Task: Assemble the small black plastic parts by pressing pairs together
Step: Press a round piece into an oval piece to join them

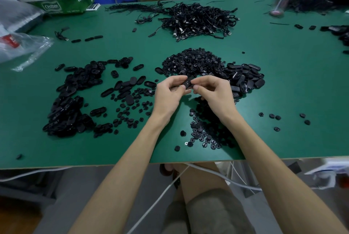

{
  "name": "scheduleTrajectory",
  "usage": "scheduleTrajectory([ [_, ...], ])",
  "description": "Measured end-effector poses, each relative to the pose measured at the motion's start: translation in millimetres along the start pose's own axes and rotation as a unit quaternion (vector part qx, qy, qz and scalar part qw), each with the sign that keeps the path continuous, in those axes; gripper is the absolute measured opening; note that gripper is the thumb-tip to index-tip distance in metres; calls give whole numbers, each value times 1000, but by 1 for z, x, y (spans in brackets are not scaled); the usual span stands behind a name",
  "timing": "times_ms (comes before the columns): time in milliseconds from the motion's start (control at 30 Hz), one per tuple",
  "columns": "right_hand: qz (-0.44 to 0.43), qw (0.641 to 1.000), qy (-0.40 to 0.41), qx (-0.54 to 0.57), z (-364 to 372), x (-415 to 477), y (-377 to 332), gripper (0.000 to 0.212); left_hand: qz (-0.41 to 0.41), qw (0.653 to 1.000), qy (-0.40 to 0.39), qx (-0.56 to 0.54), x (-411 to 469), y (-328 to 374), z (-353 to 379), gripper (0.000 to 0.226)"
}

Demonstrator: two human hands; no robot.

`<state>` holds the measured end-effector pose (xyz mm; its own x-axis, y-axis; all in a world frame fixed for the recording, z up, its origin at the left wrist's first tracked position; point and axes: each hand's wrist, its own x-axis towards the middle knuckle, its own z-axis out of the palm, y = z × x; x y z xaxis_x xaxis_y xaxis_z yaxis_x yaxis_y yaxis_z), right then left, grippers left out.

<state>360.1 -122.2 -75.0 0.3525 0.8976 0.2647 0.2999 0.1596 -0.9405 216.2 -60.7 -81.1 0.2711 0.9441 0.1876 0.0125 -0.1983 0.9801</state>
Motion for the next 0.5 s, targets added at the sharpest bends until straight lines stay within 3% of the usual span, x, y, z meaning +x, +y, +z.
scheduleTrajectory([
  [500,1,1000,30,-8,0,0,1,9,-14,999,11,-44,-4,4,-1,16],
])
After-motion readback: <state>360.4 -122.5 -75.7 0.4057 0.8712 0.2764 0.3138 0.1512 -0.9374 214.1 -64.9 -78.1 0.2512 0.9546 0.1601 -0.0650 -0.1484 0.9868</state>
